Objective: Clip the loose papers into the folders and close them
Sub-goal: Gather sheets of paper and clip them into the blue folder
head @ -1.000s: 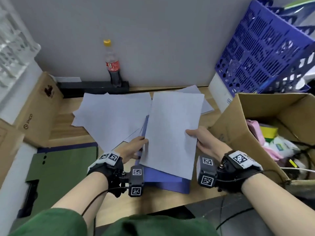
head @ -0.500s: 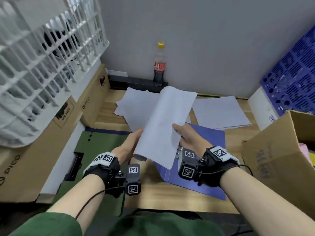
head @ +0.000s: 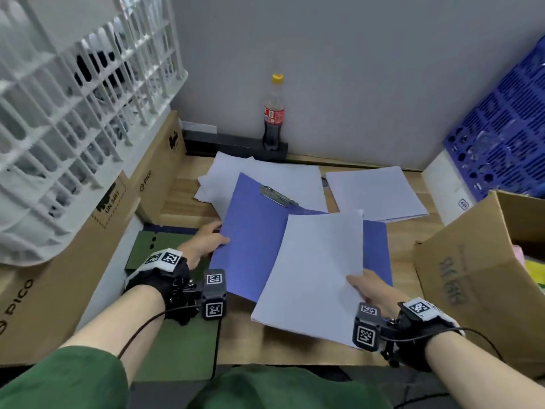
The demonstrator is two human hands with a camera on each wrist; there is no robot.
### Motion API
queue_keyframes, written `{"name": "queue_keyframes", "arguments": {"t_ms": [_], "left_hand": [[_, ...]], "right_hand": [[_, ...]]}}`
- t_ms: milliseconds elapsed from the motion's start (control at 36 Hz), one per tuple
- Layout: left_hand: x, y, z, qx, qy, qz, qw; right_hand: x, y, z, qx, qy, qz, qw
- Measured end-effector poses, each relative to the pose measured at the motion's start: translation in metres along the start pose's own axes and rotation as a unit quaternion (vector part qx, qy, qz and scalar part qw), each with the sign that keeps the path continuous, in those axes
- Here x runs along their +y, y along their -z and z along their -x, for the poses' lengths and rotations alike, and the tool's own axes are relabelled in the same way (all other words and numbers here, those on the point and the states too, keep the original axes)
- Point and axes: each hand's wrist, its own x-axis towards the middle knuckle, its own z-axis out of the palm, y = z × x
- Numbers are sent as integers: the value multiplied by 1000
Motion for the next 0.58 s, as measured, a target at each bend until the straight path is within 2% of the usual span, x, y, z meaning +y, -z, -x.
{"name": "queue_keyframes", "arguments": {"t_ms": [167, 306, 389, 472, 528, 583], "left_hand": [[-17, -5, 1, 64, 9, -7, 998], [-49, 11, -2, 97, 72, -35, 992], [-65, 18, -10, 149, 110, -34, 982], [-68, 18, -17, 210, 95, -76, 970], [-60, 9, -21, 201, 65, -53, 976], [-49, -4, -26, 158, 45, -44, 985]], "right_hand": [[17, 31, -3, 46, -18, 67, 997], [2, 44, 4, 50, -7, 67, 996], [-1, 47, -4, 68, -3, 62, 996], [5, 47, -14, 80, -3, 48, 996], [13, 51, -25, 79, -19, 56, 995], [23, 54, -38, 77, -23, 59, 995]]}}
